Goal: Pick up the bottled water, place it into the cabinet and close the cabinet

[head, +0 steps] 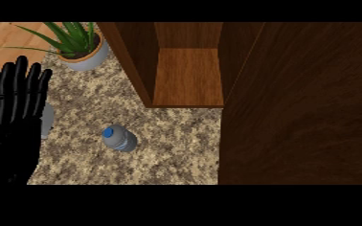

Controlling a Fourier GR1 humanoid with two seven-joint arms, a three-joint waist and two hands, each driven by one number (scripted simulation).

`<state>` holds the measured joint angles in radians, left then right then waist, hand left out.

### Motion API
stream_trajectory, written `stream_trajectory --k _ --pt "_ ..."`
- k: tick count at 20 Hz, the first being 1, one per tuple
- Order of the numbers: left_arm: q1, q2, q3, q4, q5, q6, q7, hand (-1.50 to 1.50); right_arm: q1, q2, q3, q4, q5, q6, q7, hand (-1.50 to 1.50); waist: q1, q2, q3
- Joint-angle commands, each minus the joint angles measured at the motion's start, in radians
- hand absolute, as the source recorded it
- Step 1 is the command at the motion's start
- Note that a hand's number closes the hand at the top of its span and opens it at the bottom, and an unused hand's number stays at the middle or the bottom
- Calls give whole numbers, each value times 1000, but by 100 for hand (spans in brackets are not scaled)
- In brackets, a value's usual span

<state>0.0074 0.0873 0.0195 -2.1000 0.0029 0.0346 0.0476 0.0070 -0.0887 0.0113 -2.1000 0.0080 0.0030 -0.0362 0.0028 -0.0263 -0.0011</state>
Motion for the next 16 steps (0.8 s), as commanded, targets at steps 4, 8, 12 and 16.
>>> stream_trajectory --k 4,8,12,16 --pt "63 -25 -48 -136 -3 -13 12 -150 142 9 55 -211 0 25 89 -150 -5 23 1" --pt "144 -85 -104 -129 98 132 82 -150 173 12 162 -170 -115 126 118 -150 -1 22 1" --pt "307 -86 -152 -351 95 121 184 -150 263 24 241 -327 -71 94 194 -150 3 18 1" --pt "315 -73 -105 -423 143 100 240 -150 251 21 249 -350 -79 94 239 -150 0 24 1"
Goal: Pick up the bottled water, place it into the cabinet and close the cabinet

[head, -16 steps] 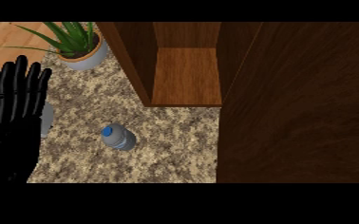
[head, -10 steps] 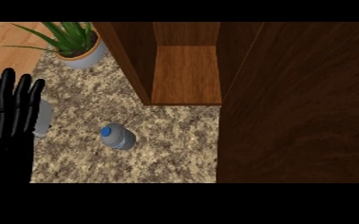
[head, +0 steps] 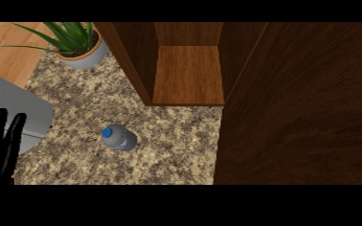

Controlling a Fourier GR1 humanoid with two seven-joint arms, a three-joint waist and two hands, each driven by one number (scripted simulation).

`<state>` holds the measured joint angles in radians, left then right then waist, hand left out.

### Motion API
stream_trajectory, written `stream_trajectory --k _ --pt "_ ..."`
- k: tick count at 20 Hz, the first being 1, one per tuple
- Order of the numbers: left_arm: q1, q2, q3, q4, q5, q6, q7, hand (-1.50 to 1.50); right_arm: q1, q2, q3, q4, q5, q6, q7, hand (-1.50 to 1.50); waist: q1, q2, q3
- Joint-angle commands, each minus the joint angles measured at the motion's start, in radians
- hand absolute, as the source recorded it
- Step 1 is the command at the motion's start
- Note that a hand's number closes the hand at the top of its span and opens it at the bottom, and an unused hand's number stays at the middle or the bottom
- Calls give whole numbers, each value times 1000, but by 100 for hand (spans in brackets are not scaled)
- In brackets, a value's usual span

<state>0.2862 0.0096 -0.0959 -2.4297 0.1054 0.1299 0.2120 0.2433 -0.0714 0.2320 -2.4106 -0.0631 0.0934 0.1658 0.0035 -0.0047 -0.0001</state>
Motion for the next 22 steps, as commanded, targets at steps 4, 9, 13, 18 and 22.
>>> stream_trajectory --k 4,9,13,18,22 --pt "82 -9 -50 -160 -26 32 105 -150 36 35 184 -153 121 -60 149 -150 -2 1 0" --pt "147 27 -66 -314 -28 47 214 -150 47 43 241 -120 176 -88 117 -150 6 -3 0" --pt "172 20 -53 -254 7 29 149 -150 36 34 282 -183 205 -126 174 -150 5 -4 -1" --pt "133 30 -39 -280 -32 50 214 -150 63 3 291 -166 191 -138 147 -150 -5 -4 1" --pt "116 57 24 -227 17 18 190 -150 18 23 342 -129 265 -195 142 -150 -3 -3 -1"
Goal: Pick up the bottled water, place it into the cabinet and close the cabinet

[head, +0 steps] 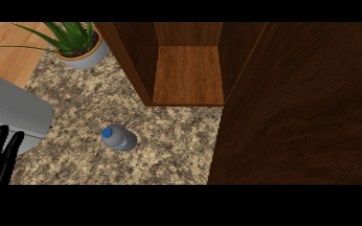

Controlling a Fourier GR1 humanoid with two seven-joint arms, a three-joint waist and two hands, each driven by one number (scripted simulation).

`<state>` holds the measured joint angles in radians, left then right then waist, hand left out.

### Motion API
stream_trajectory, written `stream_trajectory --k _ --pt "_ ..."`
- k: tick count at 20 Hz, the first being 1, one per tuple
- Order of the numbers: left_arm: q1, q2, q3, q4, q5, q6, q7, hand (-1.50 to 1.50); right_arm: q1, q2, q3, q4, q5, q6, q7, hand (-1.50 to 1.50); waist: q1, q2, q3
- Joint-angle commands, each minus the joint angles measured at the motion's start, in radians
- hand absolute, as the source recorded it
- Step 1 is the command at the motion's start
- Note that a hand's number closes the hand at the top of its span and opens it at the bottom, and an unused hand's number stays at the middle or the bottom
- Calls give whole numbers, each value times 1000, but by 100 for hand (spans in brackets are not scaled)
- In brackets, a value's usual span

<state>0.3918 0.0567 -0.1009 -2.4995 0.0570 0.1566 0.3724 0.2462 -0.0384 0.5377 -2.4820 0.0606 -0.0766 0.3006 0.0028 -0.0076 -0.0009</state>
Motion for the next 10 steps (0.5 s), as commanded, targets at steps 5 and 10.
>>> stream_trajectory --k 5,10 --pt "-11 14 59 -99 70 -22 13 -150 -57 -30 12 -81 121 -46 74 -150 3 4 -1" --pt "68 3 86 12 89 -91 -105 -150 61 -85 73 -66 133 -65 -51 -150 -1 1 0"
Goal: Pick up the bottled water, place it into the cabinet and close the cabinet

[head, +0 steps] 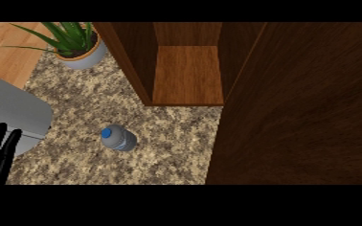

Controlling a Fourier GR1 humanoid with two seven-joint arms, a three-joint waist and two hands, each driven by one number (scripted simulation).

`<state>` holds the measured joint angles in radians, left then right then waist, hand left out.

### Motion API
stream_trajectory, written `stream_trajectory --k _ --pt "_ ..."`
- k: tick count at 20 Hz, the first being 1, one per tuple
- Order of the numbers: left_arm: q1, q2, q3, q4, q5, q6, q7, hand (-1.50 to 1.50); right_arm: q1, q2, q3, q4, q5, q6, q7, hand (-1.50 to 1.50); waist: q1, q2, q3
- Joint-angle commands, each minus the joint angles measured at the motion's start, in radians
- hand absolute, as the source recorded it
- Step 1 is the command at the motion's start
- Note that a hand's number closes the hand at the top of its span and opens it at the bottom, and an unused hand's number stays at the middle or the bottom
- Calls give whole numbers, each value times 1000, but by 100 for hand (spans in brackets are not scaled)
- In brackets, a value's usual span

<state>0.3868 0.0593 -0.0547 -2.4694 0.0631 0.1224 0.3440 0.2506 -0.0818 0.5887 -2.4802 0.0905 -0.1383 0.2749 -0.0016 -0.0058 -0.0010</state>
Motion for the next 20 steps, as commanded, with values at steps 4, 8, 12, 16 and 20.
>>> stream_trajectory --k 4,8,12,16,20 --pt "-54 3 28 20 36 -23 3 -150 -27 -36 21 -55 125 -32 42 -150 -3 3 0" --pt "-31 -11 21 67 4 -35 -52 -150 8 -49 128 -90 207 -79 50 -150 -6 0 0" --pt "-112 -58 -11 244 -56 -2 -136 -150 -79 -38 92 -69 174 -99 97 -150 -7 4 0" --pt "-118 -59 -5 335 -87 14 -213 -150 -65 -79 146 -135 208 -119 131 -150 -15 2 -1" --pt "-137 -45 56 415 -27 -22 -238 -150 -96 -88 107 -114 186 -140 144 -150 -8 3 0"
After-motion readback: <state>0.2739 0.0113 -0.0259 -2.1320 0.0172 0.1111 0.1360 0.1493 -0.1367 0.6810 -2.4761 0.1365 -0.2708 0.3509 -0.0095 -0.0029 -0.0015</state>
